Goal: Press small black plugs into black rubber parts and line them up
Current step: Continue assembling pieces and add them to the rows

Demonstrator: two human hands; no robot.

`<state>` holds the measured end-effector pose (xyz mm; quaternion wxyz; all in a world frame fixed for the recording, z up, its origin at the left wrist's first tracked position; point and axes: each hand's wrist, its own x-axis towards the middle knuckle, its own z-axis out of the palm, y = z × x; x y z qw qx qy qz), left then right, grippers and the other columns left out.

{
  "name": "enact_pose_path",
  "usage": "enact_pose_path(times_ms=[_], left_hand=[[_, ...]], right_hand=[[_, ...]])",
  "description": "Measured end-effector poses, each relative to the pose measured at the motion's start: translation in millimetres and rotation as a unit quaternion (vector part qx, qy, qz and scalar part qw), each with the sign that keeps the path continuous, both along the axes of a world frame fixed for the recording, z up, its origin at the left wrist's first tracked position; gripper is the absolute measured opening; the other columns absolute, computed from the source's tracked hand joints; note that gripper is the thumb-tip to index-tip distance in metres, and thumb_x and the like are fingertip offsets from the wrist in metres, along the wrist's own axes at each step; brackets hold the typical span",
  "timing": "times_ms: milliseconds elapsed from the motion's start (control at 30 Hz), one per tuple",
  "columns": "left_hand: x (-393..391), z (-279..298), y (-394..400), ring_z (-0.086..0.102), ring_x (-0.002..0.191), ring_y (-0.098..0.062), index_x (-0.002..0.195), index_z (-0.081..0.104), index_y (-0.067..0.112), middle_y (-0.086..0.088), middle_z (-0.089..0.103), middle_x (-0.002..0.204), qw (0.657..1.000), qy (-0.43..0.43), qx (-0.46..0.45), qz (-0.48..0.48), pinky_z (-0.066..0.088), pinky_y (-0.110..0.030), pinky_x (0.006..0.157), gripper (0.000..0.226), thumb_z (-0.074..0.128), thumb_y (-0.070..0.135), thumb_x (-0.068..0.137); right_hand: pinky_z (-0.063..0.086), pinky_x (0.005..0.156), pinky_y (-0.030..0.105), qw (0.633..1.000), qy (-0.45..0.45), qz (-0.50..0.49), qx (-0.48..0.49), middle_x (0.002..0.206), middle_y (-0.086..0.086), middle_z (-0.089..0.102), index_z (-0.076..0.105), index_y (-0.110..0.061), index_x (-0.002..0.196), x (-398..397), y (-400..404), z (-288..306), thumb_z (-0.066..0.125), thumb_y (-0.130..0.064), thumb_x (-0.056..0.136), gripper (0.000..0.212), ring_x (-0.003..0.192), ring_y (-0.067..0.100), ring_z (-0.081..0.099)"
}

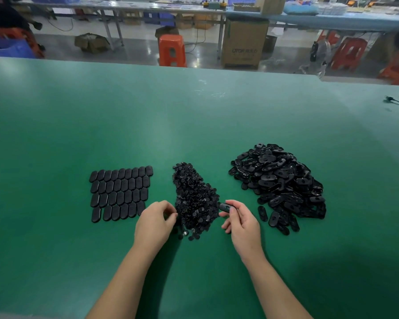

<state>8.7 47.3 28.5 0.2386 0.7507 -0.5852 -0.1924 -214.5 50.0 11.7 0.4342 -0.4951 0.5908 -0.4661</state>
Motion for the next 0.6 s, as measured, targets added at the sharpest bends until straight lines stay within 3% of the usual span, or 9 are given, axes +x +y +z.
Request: enact_pose_path(times_ms=[100,267,367,500,600], left_hand=[[-1.2,5.4,-0.9,0.056,0.057,-0.003,0.077,0.065,0.031,0.018,0.068,0.076,0.989,0.147,-0.026,0.010,0.041,-0.017,0.053,0.014,0.071,0.028,0.089],[-27.9,15.3,-2.4,0.057,0.047,-0.015,0.083,0.067,0.015,-0.014,0.070,0.071,0.929,0.371,0.000,-0.013,0.040,-0.025,0.043,0.010,0.070,0.010,0.091],[-47.5,16.1,-1.6,0.054,0.044,-0.015,0.088,0.065,0.004,-0.015,0.062,0.064,0.890,0.455,0.015,-0.020,0.041,-0.023,0.040,0.006,0.070,0.001,0.089],[-63.9,18.3,-3.4,0.058,0.052,-0.015,0.094,0.069,0.000,-0.013,0.071,0.080,0.814,0.577,0.056,0.029,0.050,-0.024,0.046,0.007,0.065,-0.005,0.090],[-69.1,17.4,-3.6,0.060,0.056,-0.014,0.098,0.072,-0.002,-0.013,0.073,0.084,0.776,0.624,0.076,0.048,0.053,-0.023,0.051,0.013,0.063,-0.007,0.091]], right_hand=[[0.053,0.063,0.027,1.000,-0.007,0.002,0.009,0.085,-0.003,0.074,0.065,-0.034,0.110,0.3,-0.1,-1.0,0.042,-0.015,0.109,0.031,0.068,0.007,0.065],[0.051,0.060,0.026,1.000,-0.011,-0.001,0.007,0.081,0.005,0.073,0.066,-0.033,0.108,1.1,-1.6,-1.5,0.040,-0.013,0.108,0.033,0.068,0.005,0.065],[0.050,0.058,0.024,1.000,-0.010,-0.006,0.002,0.078,0.007,0.072,0.067,-0.033,0.105,2.1,-2.4,-1.5,0.043,-0.012,0.108,0.032,0.065,0.003,0.064],[0.050,0.057,0.025,1.000,0.001,-0.004,-0.003,0.076,0.002,0.073,0.067,-0.032,0.105,1.6,-2.6,-2.4,0.045,-0.013,0.107,0.030,0.059,0.005,0.061],[0.051,0.058,0.029,1.000,0.001,-0.007,-0.003,0.079,-0.001,0.074,0.067,-0.032,0.106,1.5,-2.8,-3.1,0.045,-0.013,0.107,0.029,0.058,0.009,0.059]])
